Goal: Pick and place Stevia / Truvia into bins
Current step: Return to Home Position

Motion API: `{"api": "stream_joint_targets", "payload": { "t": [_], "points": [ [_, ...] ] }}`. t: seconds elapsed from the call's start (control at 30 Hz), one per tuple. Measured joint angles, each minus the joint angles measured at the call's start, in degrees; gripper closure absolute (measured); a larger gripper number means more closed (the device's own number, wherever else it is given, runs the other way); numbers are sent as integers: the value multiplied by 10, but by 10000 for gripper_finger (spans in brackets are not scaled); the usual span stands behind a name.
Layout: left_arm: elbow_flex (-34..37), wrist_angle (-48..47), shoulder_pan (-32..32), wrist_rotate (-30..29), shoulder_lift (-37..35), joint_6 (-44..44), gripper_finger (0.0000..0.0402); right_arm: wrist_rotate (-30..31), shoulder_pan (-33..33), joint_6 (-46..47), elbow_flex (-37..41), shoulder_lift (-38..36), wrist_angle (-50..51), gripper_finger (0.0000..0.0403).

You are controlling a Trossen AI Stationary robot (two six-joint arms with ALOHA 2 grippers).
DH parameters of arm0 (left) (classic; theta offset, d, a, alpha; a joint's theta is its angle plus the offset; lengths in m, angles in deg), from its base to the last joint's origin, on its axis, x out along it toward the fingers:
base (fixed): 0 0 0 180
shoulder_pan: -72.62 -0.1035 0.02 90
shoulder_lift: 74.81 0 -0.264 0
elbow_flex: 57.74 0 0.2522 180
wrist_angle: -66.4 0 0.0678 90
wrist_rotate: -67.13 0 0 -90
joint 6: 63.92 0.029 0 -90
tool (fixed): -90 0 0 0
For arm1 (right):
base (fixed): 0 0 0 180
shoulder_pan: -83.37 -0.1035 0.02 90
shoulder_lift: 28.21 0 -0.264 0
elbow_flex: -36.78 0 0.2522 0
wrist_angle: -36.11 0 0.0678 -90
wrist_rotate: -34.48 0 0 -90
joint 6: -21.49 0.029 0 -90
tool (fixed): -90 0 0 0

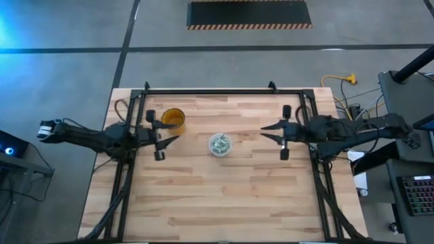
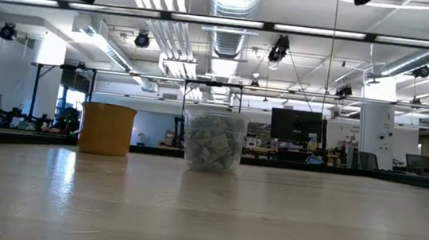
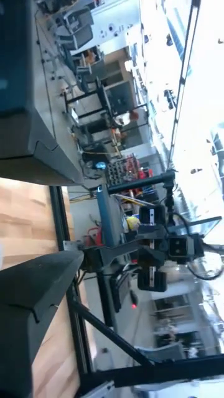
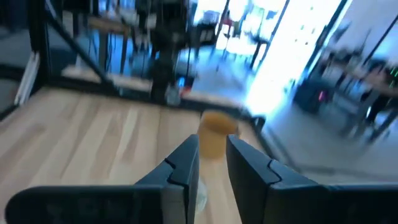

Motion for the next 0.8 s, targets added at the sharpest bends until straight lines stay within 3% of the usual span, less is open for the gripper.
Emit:
{"api": "stream_joint_targets", "payload": {
  "t": [0.13,0.3,0.6,0.8],
  "points": [
    [63,-1,0,0,-77,-9,237,-2,0,-24,75,-74,-79,328],
    [115,-10,0,1,-152,-11,237,-10,0,-40,140,-157,-94,322],
    [130,-165,0,1,-258,-48,237,-33,0,16,238,-247,-76,323],
    [148,-180,0,2,-301,-59,237,4,1,17,276,-296,-93,331]
  ]
}}
